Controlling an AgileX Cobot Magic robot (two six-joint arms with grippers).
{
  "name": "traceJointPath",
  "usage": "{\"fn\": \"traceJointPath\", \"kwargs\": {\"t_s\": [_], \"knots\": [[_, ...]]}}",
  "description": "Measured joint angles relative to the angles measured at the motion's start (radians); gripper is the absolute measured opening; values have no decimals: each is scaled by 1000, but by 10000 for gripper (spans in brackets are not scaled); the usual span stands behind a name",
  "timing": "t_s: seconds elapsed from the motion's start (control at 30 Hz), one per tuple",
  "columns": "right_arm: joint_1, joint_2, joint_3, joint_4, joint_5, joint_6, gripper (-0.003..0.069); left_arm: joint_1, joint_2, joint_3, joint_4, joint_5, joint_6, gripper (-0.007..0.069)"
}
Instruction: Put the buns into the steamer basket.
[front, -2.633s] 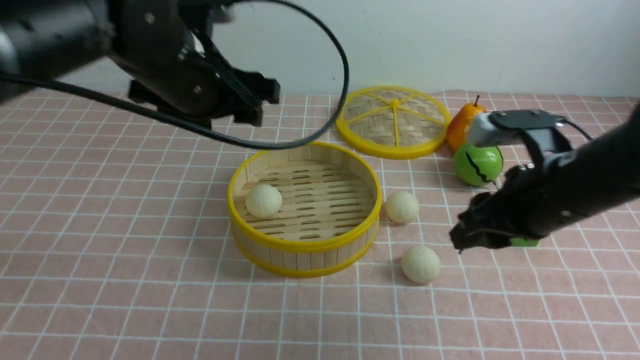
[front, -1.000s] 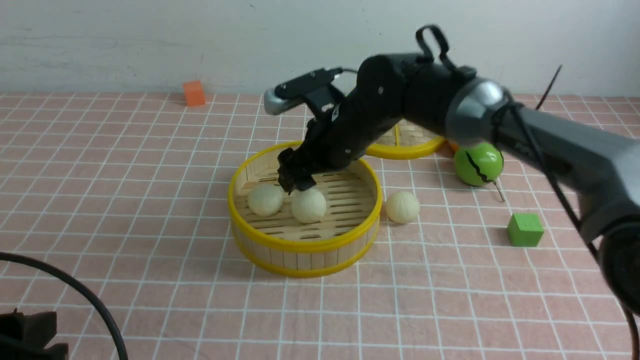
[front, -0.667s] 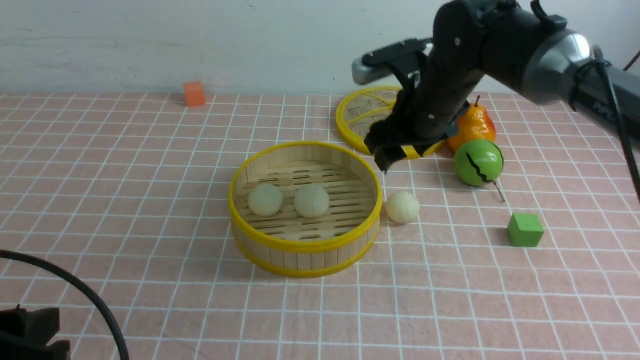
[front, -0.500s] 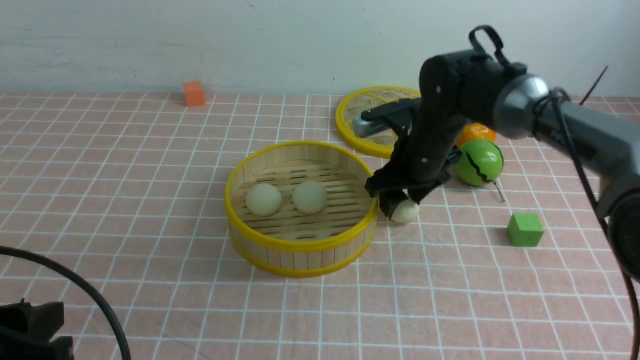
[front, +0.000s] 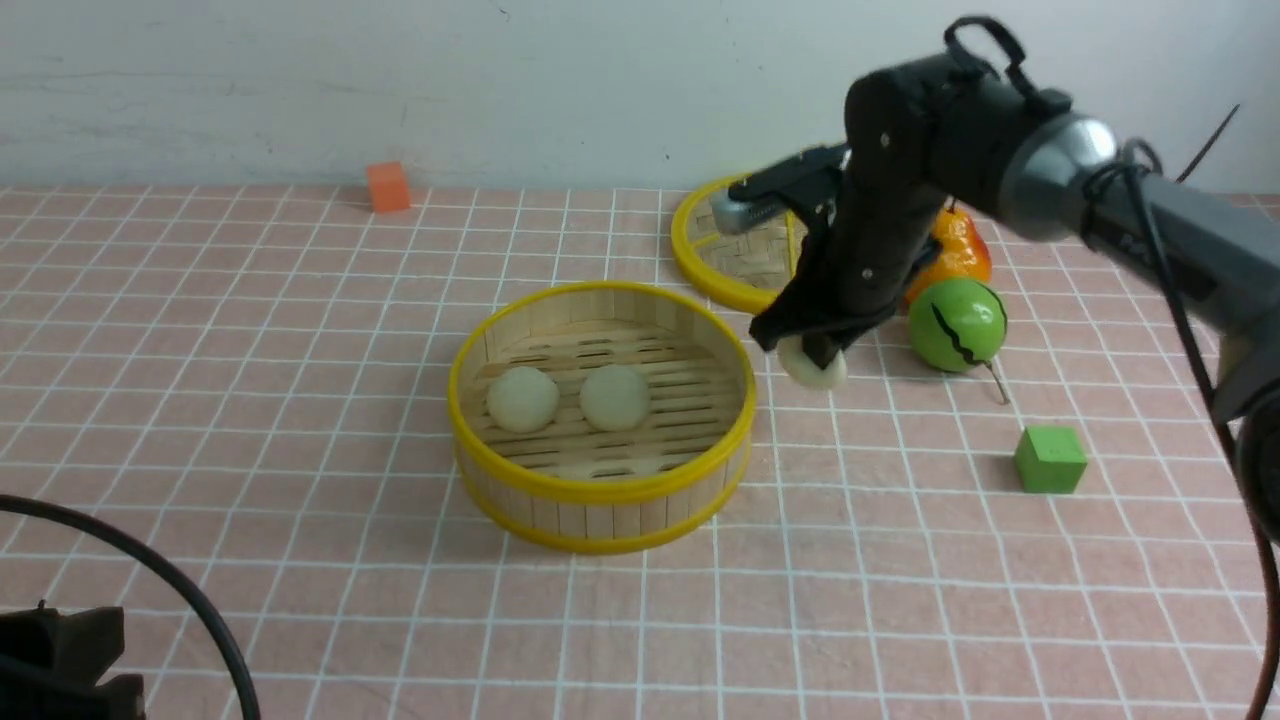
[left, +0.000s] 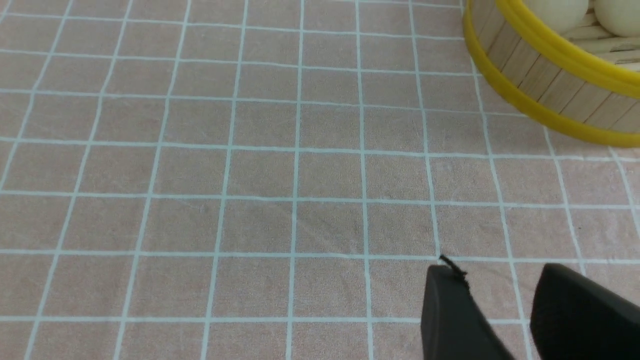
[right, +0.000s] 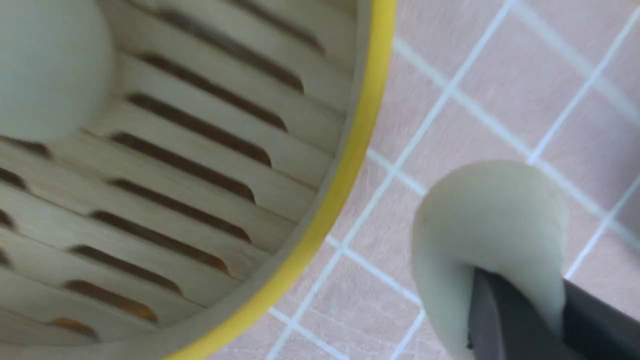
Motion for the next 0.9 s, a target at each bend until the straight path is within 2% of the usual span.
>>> {"fn": "traceJointPath", "kwargs": {"t_s": [0.23,0.4,0.53,0.63,0.7,0.73,0.8,0.83,0.87,0.9], "knots": [[55,-32,-68,170,-11,-112,13,0,0,0,2,-22,0,238],[98,65,-67,174,-15,-156,14,0,0,0,3,-22,0,238],[98,143,-65,147,-25,-163,62,0,0,0,4,-22,0,238],[96,154,-66,142,-21,-163,162,0,0,0,4,-22,0,238],[96,153,-66,140,-16,-163,318,0,0,0,4,-22,0,238],[97,152,-66,140,-12,-163,357,0,0,0,5,-22,0,238],[98,136,-65,140,4,-155,480,0,0,0,6,-22,0,238],[99,134,-65,140,5,-154,492,0,0,0,6,-22,0,238],[99,104,-64,140,14,-144,575,0,0,0,6,-22,0,238],[99,70,-63,141,20,-136,622,0,0,0,8,-22,0,238]]}}
